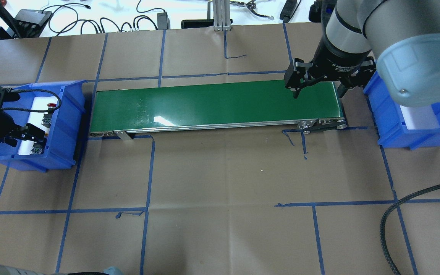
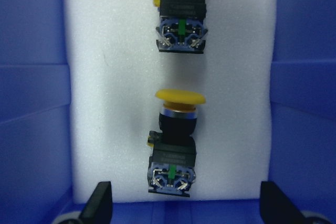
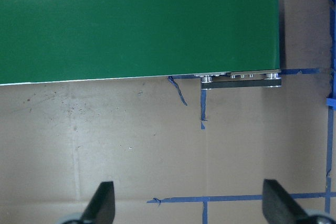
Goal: Transport two buttons from left to right
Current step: 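Lower the left gripper and grasp the yellow-capped button, then lift the yellow button out of the bin with the left gripper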
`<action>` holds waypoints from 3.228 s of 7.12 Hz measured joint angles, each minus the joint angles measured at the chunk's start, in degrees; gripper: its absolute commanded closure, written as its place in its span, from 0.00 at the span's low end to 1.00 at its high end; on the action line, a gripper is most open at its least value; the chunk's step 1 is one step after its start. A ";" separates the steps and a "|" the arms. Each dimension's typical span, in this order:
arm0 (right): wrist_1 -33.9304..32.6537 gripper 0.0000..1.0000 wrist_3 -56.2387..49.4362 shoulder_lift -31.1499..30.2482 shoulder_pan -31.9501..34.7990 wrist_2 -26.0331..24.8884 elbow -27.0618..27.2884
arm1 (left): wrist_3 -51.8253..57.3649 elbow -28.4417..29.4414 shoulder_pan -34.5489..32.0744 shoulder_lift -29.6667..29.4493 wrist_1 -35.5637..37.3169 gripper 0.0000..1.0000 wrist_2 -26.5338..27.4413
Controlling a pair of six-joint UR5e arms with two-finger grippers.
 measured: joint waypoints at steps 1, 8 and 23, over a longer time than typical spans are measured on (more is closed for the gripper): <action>-0.16 0.00 0.00 0.02 0.01 0.02 -0.05 | 0.05 -0.31 0.02 -1.13 1.62 0.01 0.01; -0.44 0.00 0.00 1.53 -0.23 0.08 -1.18 | 0.05 -1.01 0.08 -3.73 5.72 0.71 -0.17; 0.91 0.00 -0.17 4.04 -0.88 0.28 -5.92 | -11.64 25.62 -8.46 3.51 -28.59 0.93 0.04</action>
